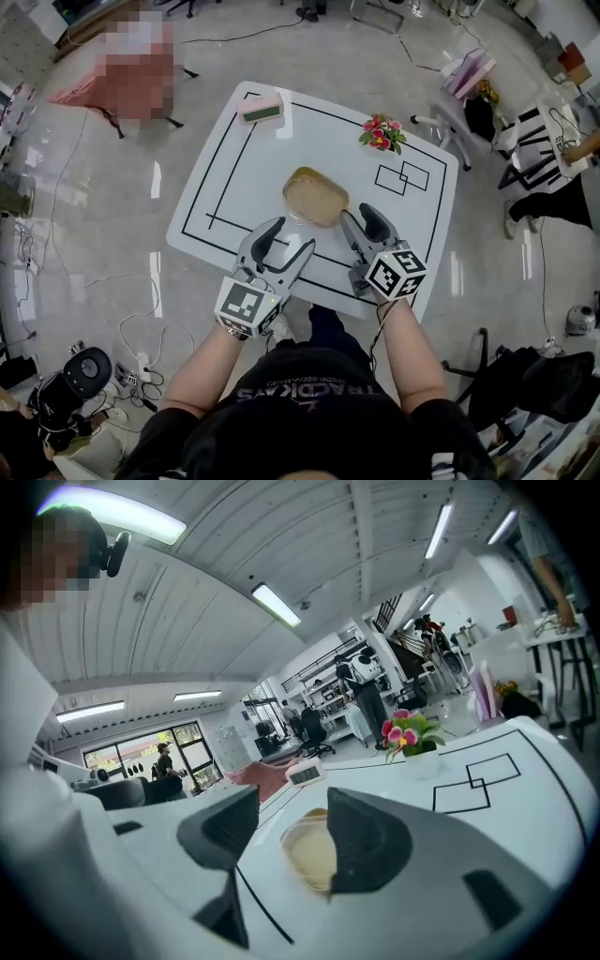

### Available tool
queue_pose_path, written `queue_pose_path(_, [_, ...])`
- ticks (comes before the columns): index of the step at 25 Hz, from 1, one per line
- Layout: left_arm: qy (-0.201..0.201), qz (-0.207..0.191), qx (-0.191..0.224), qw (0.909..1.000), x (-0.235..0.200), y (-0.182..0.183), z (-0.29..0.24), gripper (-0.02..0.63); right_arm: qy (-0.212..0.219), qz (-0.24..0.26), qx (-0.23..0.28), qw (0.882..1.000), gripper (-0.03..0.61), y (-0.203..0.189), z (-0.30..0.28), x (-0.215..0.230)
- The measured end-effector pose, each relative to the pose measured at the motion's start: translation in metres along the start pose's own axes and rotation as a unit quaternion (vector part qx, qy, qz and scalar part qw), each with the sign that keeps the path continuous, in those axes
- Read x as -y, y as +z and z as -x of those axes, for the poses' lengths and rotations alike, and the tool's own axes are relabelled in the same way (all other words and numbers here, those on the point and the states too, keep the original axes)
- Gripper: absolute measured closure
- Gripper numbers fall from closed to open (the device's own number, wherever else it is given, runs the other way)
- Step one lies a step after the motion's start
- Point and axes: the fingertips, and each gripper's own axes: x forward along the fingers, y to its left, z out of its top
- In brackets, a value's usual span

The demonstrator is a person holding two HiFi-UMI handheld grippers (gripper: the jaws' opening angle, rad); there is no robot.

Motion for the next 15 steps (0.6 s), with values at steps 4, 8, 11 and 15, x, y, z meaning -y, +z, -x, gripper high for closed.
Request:
queue_pose_path(4, [-0.002, 0.006, -0.008, 0.9999, 0.001, -0.007, -0.011, 0.356, -0.001, -0.02, -0.014, 1.0, 0.367, -0.014, -0.004, 0.014])
queue_pose_path(8, [-0.005, 0.01, -0.019, 0.9998, 0.003, -0.016, -0.023, 0.356, -0.008, -0.037, -0.026, 0.999, 0.367, -0.027, -0.006, 0.032])
queue_pose_path(11, [-0.008, 0.01, -0.03, 0.9995, 0.005, -0.022, -0.029, 0.356, -0.016, -0.065, -0.031, 0.997, 0.367, -0.037, -0.007, 0.047])
queue_pose_path(15, [-0.011, 0.013, -0.04, 0.9991, 0.005, -0.029, -0.038, 0.356, -0.022, -0.105, -0.04, 0.993, 0.367, -0.052, -0.009, 0.063])
